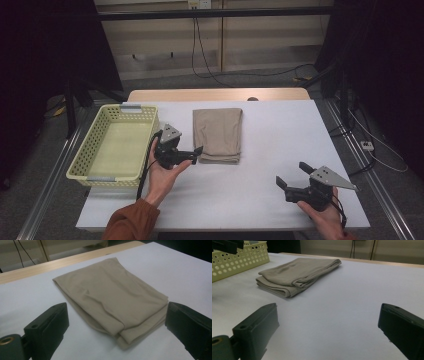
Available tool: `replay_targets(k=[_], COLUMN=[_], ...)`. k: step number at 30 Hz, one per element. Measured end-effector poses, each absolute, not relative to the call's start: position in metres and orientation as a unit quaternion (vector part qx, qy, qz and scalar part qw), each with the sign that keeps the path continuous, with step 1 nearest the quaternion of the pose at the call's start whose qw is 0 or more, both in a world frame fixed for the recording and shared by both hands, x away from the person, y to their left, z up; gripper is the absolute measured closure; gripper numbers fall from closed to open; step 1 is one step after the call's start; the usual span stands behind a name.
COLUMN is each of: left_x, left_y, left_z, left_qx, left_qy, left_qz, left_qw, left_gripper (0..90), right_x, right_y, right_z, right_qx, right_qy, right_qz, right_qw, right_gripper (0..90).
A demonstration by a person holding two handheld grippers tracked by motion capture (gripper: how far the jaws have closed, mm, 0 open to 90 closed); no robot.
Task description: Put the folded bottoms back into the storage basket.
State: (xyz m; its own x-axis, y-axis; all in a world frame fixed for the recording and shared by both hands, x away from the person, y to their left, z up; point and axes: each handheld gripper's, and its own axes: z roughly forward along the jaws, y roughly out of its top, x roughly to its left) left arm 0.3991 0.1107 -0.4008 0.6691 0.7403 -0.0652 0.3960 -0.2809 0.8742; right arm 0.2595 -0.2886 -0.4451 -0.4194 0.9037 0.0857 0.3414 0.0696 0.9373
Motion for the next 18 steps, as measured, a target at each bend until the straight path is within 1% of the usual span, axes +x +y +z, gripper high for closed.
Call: replay_targets(k=[9,12,18], left_x=[0.416,0.421,0.431], left_y=[0.101,0.099,0.092], left_z=[-0.397,-0.396,-0.394], left_qx=[0.780,0.780,0.782], left_qy=[0.370,0.374,0.374], left_qz=[0.183,0.172,0.179], left_qw=[0.470,0.472,0.466], left_gripper=[5.4,4.9,5.5], right_x=[0.260,0.259,0.260], right_y=[-0.288,-0.288,-0.288], right_z=[-0.445,-0.445,-0.446], right_qx=[0.461,0.461,0.460], right_qy=[0.677,0.678,0.679], right_qz=[0.501,0.501,0.500], right_qw=[0.279,0.278,0.277], right_gripper=[2.8,2.8,2.8])
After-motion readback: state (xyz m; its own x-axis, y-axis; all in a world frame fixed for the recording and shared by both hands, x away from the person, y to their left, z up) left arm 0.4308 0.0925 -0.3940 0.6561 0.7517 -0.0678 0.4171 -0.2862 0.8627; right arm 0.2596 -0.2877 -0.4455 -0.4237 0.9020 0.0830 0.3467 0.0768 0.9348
